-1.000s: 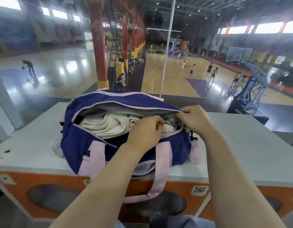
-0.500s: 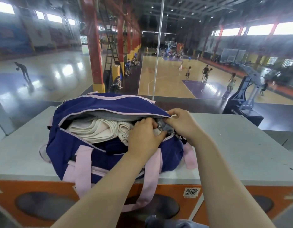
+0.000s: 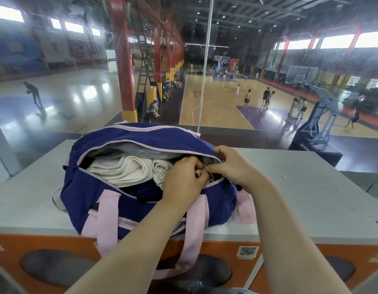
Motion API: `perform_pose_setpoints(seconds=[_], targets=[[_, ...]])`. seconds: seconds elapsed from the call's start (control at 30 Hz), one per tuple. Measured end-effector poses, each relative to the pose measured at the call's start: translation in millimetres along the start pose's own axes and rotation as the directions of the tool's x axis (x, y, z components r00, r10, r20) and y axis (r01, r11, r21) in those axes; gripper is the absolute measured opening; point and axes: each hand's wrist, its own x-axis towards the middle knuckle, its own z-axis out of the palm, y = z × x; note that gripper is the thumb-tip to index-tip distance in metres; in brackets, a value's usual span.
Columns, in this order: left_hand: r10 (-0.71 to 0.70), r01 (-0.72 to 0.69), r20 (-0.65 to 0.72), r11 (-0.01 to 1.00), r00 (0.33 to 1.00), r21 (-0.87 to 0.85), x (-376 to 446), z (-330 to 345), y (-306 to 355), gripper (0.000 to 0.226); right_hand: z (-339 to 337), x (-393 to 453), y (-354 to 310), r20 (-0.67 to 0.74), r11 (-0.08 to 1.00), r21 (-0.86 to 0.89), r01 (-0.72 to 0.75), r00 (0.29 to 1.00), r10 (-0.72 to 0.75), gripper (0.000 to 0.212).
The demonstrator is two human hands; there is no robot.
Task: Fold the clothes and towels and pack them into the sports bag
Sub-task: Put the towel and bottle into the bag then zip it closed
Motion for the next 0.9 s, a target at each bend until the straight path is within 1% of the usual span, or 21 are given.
perform_pose_setpoints(seconds=[0.07, 0.17, 0.23, 0.33, 0.4, 0.47, 0.5, 0.6, 0.67, 0.77, 0.83, 0.9], targets=[[0.018, -0.018, -0.009, 1.0, 1.0, -0.007, 0.1, -1.0, 0.2, 0.009, 0.9, 1.3, 0.3, -0.032, 0.997, -0.066, 0.027, 0.999, -0.029, 0.035], [0.022, -0.025, -0.033, 0.996, 0.999, -0.083, 1.0, -1.9, 2.2, 0.008, 0.7, 5.3, 6.6, -0.052, 0.988, -0.154, 0.03, 0.998, -0.038, 0.042], [0.041, -0.044, -0.036, 0.994, 0.999, -0.096, 1.4, -1.2, 3.6, 0.007, 1.8, 7.2, 10.1, -0.067, 0.988, -0.155, 0.023, 0.997, -0.034, 0.042], [0.06, -0.063, -0.034, 0.994, 0.998, -0.089, 2.1, 0.8, 2.6, 0.006, 4.3, 8.3, 10.5, -0.134, 0.983, -0.183, 0.021, 0.99, -0.046, 0.042], [0.043, -0.047, -0.034, 0.993, 0.998, -0.105, 2.8, 0.1, 0.8, 0.008, 6.5, 8.7, 9.6, -0.157, 0.978, -0.205, 0.027, 0.986, -0.06, 0.042], [0.013, -0.017, -0.033, 0.991, 0.999, -0.136, 3.6, -2.5, -0.9, 0.006, 10.4, 10.5, 11.4, -0.157, 0.974, -0.218, 0.057, 0.983, -0.093, 0.036], [-0.012, 0.007, -0.027, 0.988, 1.0, -0.152, 4.2, -4.4, -1.6, 0.004, 12.3, 11.3, 12.3, -0.155, 0.972, -0.222, 0.077, 0.981, -0.113, 0.038], [-0.076, 0.075, 0.001, 0.984, 0.997, -0.164, 5.5, -10.0, -3.5, 0.007, 16.3, 11.5, 14.2, -0.177, 0.975, -0.212, 0.07, 0.978, -0.109, 0.058], [-0.099, 0.099, 0.007, 0.984, 0.995, -0.15, 6.2, -12.9, -4.7, 0.01, 17.8, 12.6, 15.3, -0.196, 0.973, -0.227, 0.046, 0.976, -0.092, 0.063], [-0.107, 0.108, 0.014, 0.989, 0.994, -0.104, 6.3, -16.6, -6.7, 0.009, 18.8, 14.7, 16.1, -0.195, 0.969, -0.246, 0.031, 0.978, -0.081, 0.063], [-0.087, 0.087, 0.02, 0.996, 0.996, -0.004, 6.5, -21.1, -7.5, 0.009, 18.4, 16.7, 18.2, -0.182, 0.97, -0.244, 0.016, 0.981, -0.062, 0.064], [-0.06, 0.057, 0.021, 0.99, 0.998, 0.125, 6.3, -28.0, -8.5, 0.01, 17.8, 18.8, 21.5, -0.18, 0.972, -0.235, -0.001, 0.983, -0.042, 0.058]])
